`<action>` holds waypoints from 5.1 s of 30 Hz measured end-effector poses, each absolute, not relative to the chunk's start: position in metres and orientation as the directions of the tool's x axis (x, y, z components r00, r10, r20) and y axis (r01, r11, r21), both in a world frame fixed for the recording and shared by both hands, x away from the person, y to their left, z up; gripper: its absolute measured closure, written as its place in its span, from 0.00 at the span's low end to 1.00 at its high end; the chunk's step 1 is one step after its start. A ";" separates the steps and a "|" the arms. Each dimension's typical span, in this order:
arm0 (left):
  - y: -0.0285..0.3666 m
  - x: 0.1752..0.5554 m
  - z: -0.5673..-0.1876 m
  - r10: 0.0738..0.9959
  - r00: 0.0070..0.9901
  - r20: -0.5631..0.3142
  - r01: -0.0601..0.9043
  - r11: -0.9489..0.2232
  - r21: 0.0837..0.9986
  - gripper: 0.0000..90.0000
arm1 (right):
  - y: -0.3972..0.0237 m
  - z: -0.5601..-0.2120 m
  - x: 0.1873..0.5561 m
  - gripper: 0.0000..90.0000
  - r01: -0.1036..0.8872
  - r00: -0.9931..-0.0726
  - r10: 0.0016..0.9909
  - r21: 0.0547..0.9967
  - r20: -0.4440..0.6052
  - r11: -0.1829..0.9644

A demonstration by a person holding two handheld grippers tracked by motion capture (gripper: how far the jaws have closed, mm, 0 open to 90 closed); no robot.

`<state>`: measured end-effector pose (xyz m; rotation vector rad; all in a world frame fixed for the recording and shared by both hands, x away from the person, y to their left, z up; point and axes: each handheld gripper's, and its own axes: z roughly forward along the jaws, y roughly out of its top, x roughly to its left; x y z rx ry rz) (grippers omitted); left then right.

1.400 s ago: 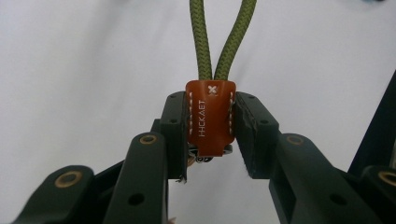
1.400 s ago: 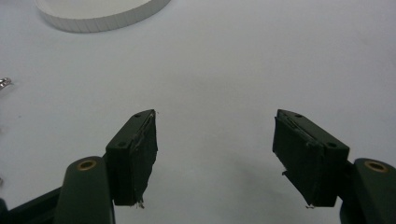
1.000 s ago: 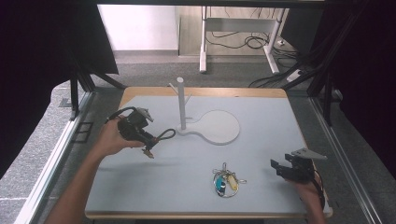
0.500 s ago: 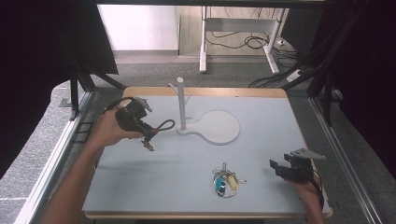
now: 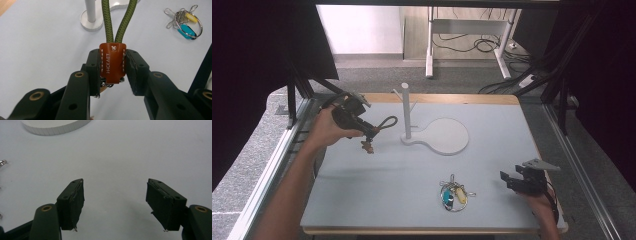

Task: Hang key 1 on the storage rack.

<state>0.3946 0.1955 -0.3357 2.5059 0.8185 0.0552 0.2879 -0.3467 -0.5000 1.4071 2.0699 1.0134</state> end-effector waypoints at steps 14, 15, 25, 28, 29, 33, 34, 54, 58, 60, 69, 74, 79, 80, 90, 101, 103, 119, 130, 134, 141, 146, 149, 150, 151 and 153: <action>0.198 0.405 -0.323 0.592 0.799 -0.107 0.562 -0.670 0.485 0.74 | -0.349 -0.501 0.288 0.35 0.608 -0.381 0.923 0.766 0.054 0.207; 0.198 0.406 -0.322 0.594 0.797 -0.107 0.564 -0.669 0.485 0.74 | -0.349 -0.501 0.288 0.35 0.608 -0.382 0.923 0.766 0.052 0.208; 0.203 0.415 -0.319 0.607 0.785 -0.118 0.577 -0.650 0.495 0.74 | -0.349 -0.501 0.288 0.35 0.607 -0.379 0.924 0.767 0.051 0.207; 0.206 0.422 -0.321 0.615 0.777 -0.135 0.589 -0.634 0.500 0.74 | -0.349 -0.501 0.288 0.35 0.607 -0.379 0.924 0.767 0.048 0.209; 0.206 0.423 -0.320 0.617 0.774 -0.140 0.594 -0.632 0.498 0.74 | -0.349 -0.501 0.288 0.35 0.608 -0.379 0.924 0.766 0.050 0.208; 0.208 0.428 -0.319 0.617 0.772 -0.154 0.596 -0.617 0.514 0.74 | -0.349 -0.501 0.288 0.35 0.607 -0.381 0.923 0.767 0.048 0.211; 0.208 0.429 -0.319 0.620 0.768 -0.158 0.599 -0.611 0.517 0.74 | -0.349 -0.501 0.288 0.35 0.606 -0.380 0.924 0.767 0.047 0.210; 0.215 0.459 -0.313 0.635 0.740 -0.222 0.628 -0.534 0.566 0.74 | -0.349 -0.499 0.288 0.35 0.601 -0.374 0.927 0.771 0.038 0.211; 0.211 0.466 -0.314 0.639 0.732 -0.234 0.637 -0.522 0.567 0.74 | -0.349 -0.500 0.288 0.35 0.602 -0.379 0.925 0.768 0.035 0.218; 0.209 0.467 -0.315 0.632 0.737 -0.240 0.634 -0.522 0.571 0.74 | -0.349 -0.500 0.288 0.35 0.602 -0.379 0.925 0.768 0.035 0.218; 0.206 0.473 -0.323 0.638 0.727 -0.253 0.648 -0.515 0.561 0.74 | -0.346 -0.501 0.288 0.35 0.600 -0.386 0.922 0.767 0.030 0.226; 0.208 0.479 -0.332 0.636 0.715 -0.290 0.666 -0.497 0.556 0.74 | -0.346 -0.501 0.288 0.35 0.602 -0.386 0.922 0.765 0.028 0.229; 0.206 0.479 -0.337 0.627 0.717 -0.303 0.669 -0.498 0.551 0.74 | -0.346 -0.501 0.288 0.35 0.603 -0.384 0.923 0.764 0.027 0.228; 0.204 0.479 -0.338 0.624 0.720 -0.303 0.667 -0.505 0.547 0.74 | -0.346 -0.501 0.288 0.35 0.603 -0.384 0.923 0.764 0.028 0.228; 0.185 0.477 -0.349 0.600 0.748 -0.283 0.646 -0.560 0.519 0.73 | -0.345 -0.502 0.288 0.35 0.605 -0.386 0.922 0.762 0.028 0.230; 0.174 0.475 -0.360 0.600 0.757 -0.260 0.634 -0.575 0.517 0.73 | -0.344 -0.501 0.288 0.35 0.601 -0.397 0.917 0.767 0.042 0.225; 0.173 0.474 -0.361 0.602 0.757 -0.253 0.632 -0.577 0.518 0.72 | -0.344 -0.500 0.288 0.35 0.597 -0.401 0.915 0.771 0.048 0.222; 0.187 0.425 -0.367 0.601 0.774 -0.198 0.576 -0.540 0.614 0.51 | -0.345 -0.493 0.284 0.35 0.571 -0.408 0.910 0.797 0.066 0.198; 0.201 0.379 -0.387 0.582 0.793 -0.180 0.543 -0.540 0.644 0.46 | -0.342 -0.491 0.283 0.36 0.557 -0.431 0.900 0.802 0.057 0.216; 0.204 0.364 -0.398 0.588 0.791 -0.168 0.542 -0.547 0.638 0.45 | -0.341 -0.490 0.282 0.36 0.553 -0.442 0.895 0.803 0.055 0.224; 0.210 0.341 -0.420 0.622 0.772 -0.127 0.542 -0.541 0.643 0.45 | -0.337 -0.488 0.282 0.36 0.549 -0.458 0.887 0.803 0.057 0.232; 0.213 0.322 -0.432 0.615 0.778 -0.132 0.532 -0.532 0.659 0.45 | -0.331 -0.491 0.281 0.37 0.543 -0.501 0.864 0.793 0.040 0.277; 0.213 0.310 -0.439 0.605 0.782 -0.150 0.538 -0.535 0.652 0.44 | -0.327 -0.492 0.281 0.37 0.546 -0.514 0.857 0.782 0.029 0.301; 0.212 0.306 -0.442 0.606 0.783 -0.138 0.532 -0.540 0.652 0.45 | -0.326 -0.493 0.282 0.37 0.546 -0.522 0.853 0.780 0.031 0.306; 0.212 0.306 -0.442 0.606 0.783 -0.138 0.532 -0.540 0.652 0.45 | -0.324 -0.493 0.282 0.37 0.543 -0.529 0.848 0.780 0.029 0.312; 0.213 0.297 -0.448 0.591 0.793 -0.147 0.528 -0.546 0.650 0.45 | -0.321 -0.492 0.283 0.37 0.541 -0.534 0.845 0.778 0.023 0.320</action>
